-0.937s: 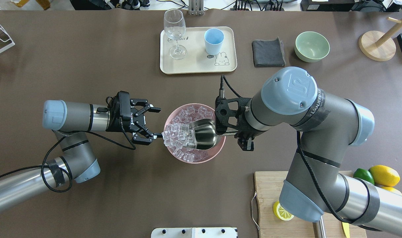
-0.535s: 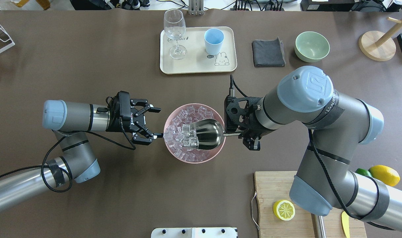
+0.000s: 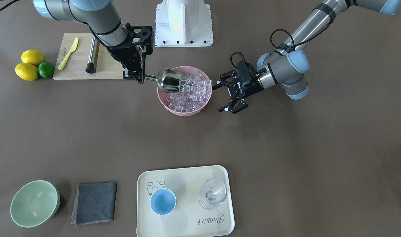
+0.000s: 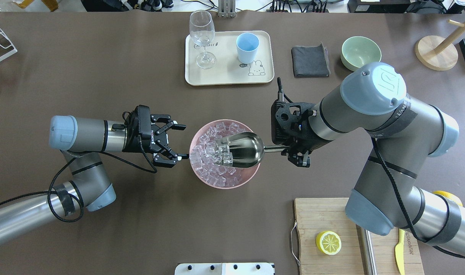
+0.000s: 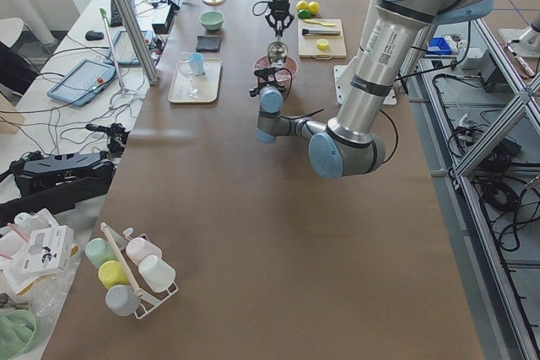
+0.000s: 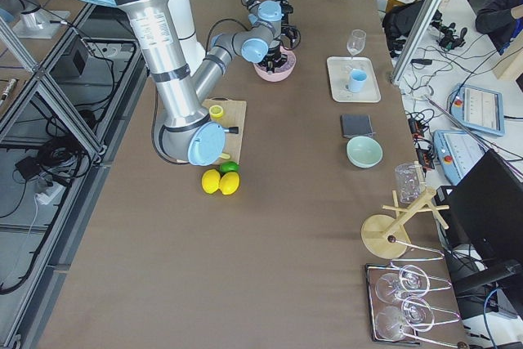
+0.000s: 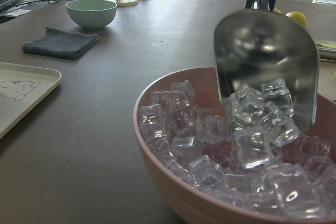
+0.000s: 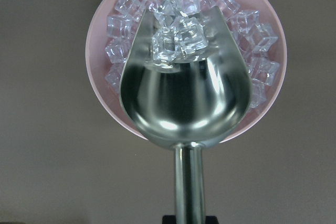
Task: Put ice in cup with scoop
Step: 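Raise the scoop loaded with ice out of the bowl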
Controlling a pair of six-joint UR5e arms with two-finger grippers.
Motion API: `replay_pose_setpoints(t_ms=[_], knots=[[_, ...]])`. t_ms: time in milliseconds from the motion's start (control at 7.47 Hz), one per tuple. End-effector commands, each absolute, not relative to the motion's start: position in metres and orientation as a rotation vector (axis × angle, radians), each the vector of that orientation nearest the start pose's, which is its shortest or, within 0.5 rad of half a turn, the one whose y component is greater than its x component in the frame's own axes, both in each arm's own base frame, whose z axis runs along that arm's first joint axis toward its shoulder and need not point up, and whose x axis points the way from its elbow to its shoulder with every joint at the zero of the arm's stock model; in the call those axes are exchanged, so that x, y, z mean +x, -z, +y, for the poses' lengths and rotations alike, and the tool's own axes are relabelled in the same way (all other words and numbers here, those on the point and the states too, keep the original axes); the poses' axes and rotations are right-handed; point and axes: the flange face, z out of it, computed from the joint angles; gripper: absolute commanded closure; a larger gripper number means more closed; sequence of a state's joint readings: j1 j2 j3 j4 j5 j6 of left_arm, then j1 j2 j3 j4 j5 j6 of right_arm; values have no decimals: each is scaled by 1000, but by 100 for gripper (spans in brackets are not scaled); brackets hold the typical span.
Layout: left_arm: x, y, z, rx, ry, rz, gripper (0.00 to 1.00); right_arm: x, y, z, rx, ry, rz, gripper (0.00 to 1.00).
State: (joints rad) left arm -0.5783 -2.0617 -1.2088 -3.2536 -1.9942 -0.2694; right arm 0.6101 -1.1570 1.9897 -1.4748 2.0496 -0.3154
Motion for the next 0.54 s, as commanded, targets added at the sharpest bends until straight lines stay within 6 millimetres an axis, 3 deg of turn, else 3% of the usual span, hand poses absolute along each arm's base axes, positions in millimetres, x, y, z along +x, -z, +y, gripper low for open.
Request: replay_pose_setpoints(t_ms=[0,268,401], knots=[[497,-368,-435,1313,-889,1349,3,-397,-241,-399,830,1350,-843,100],[497,-368,-435,1313,-889,1349,3,-376,-236,-413,845,1322,-884,100],[497,-368,-434,1312,-890,1349,3,-355,-234,-426,842,1301,-911,100]])
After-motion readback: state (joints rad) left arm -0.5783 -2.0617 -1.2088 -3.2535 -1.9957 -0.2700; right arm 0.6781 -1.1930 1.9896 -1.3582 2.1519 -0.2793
